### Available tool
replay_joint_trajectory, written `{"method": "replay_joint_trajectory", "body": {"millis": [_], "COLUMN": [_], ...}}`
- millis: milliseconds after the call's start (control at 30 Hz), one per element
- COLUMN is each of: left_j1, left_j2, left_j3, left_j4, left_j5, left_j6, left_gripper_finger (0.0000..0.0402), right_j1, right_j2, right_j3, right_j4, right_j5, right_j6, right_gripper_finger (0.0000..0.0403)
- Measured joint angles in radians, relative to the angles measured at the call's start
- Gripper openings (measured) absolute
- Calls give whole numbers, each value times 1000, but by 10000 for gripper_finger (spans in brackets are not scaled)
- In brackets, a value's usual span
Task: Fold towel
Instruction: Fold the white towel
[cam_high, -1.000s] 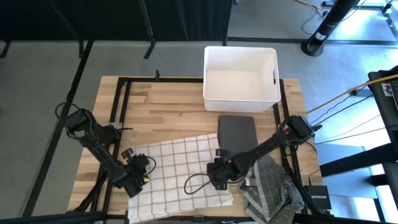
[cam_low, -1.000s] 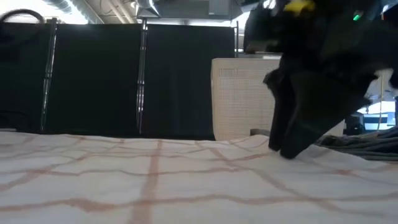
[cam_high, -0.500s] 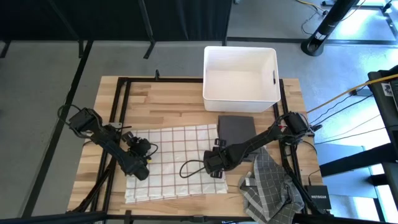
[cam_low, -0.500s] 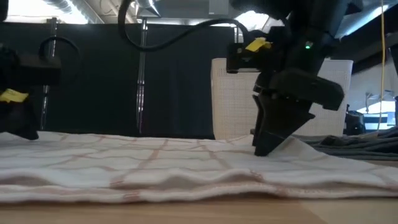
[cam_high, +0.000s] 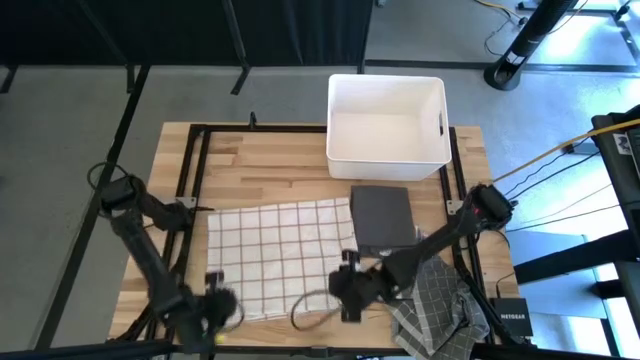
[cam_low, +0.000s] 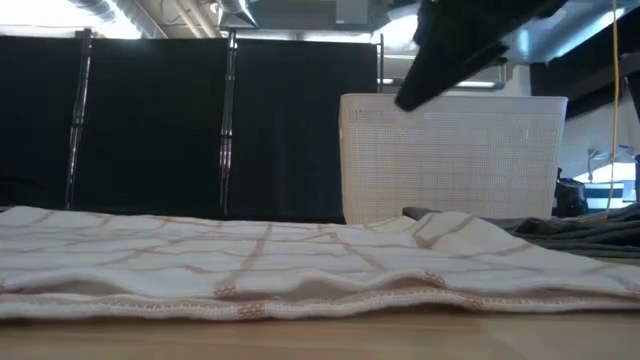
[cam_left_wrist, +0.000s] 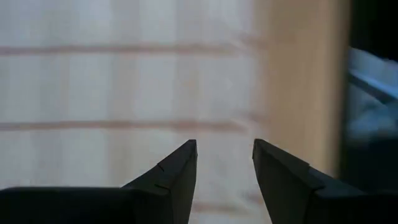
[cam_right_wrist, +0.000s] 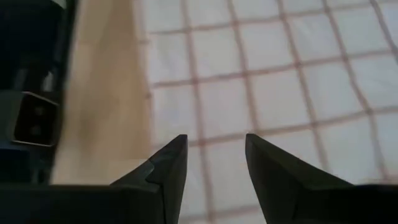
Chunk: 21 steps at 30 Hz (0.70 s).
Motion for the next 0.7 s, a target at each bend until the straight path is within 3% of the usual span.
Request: {"method": "replay_joint_trajectory", "body": {"millis": [100,233,400,700], "left_j1": [-73,-124,-133,-117], "left_j2": [42,99,134,135], "left_j3": [-2,-2,-2,-2], "left_j4": [65,4,-76,-92], "left_j5": [38,115,187,189], "left_j6": [17,-36,-65,-90], "left_gripper_finger": [150,150,150,143], "right_j1": [46,79,74,66], "right_j2": [27,47,54,54], "right_j3": [-4,-3,-4,-4], "right_j4": [54,84,80,80], "right_j5": [83,211,236,244], "right_j6": [2,0,-12,-24], "right_gripper_finger": [166,166,166,166]}}
